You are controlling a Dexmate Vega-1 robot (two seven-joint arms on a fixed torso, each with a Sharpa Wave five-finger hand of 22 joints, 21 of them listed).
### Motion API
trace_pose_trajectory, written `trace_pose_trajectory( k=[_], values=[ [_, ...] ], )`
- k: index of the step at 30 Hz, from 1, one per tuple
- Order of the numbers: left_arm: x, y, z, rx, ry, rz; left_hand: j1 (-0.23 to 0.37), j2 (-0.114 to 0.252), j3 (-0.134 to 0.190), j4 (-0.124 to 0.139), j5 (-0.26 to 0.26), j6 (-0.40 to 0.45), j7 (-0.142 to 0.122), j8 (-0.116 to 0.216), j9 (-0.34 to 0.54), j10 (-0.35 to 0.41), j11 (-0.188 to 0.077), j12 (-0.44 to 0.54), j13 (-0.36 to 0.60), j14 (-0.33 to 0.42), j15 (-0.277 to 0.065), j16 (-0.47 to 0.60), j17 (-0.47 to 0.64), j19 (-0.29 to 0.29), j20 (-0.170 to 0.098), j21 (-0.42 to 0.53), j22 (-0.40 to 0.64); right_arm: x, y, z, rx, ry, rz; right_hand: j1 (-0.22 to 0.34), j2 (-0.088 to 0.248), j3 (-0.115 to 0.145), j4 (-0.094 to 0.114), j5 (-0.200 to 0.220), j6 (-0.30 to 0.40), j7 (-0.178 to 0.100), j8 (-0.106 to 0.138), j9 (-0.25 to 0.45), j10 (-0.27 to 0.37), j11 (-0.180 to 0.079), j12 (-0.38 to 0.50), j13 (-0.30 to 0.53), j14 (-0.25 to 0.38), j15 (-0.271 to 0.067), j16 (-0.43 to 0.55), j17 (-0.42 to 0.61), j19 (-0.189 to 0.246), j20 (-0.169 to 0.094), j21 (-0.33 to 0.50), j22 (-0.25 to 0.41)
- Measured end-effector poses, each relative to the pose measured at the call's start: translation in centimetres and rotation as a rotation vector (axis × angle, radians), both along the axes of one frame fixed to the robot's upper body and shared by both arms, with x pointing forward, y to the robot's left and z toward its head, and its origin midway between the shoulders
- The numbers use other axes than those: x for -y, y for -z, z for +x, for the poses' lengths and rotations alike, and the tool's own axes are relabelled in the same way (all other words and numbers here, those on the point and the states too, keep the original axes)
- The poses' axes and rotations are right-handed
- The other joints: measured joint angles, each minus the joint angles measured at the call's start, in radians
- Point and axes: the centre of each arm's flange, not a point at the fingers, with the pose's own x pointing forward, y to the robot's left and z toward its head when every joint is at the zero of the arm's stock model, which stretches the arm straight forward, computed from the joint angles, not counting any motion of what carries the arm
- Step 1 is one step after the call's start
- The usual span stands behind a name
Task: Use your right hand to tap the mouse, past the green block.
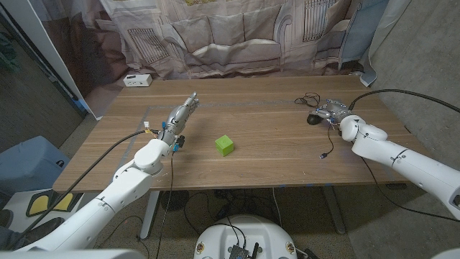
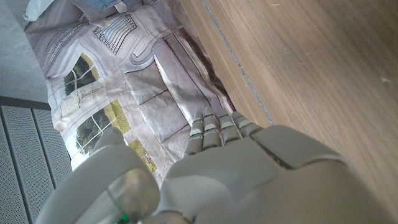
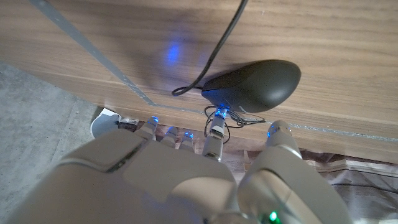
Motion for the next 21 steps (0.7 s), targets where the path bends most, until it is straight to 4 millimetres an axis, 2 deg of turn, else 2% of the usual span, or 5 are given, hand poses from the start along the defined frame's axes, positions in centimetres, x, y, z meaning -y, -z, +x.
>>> trace_pose_trajectory(
  k=[5,21],
  values=[
    [0.0,0.01,-0.01,0.0,0.001,0.0,0.0,0.0,0.0,0.0,0.0,0.0,0.0,0.0,0.0,0.0,0.0,0.0,0.0,0.0,0.0,0.0,0.0,0.0,0.0,0.0,0.0,0.01,-0.09,-0.17,0.012,0.001,0.002,0.0,0.0,0.0,0.0,0.0,-0.024,-0.01,-0.011,0.0,0.002,0.002,0.0,0.0,0.0,0.0,0.0,0.0,0.0,0.0,0.0,0.0],
    [-0.01,0.11,-0.01,0.0,0.005,0.001,0.0,0.0,-0.004,-0.004,0.0,0.0,0.0,0.0,0.0,0.0,0.0,0.0,0.0,0.0,0.0,0.0,0.0,0.0,0.0,0.0,0.0,-0.07,-0.67,-0.83,0.052,-0.002,0.004,0.0,0.0,0.0,0.0,0.0,-0.034,-0.018,-0.011,-0.001,0.005,0.005,0.0,0.0,0.004,0.004,0.0,0.0,0.0,0.0,0.0,0.0]
  ],
)
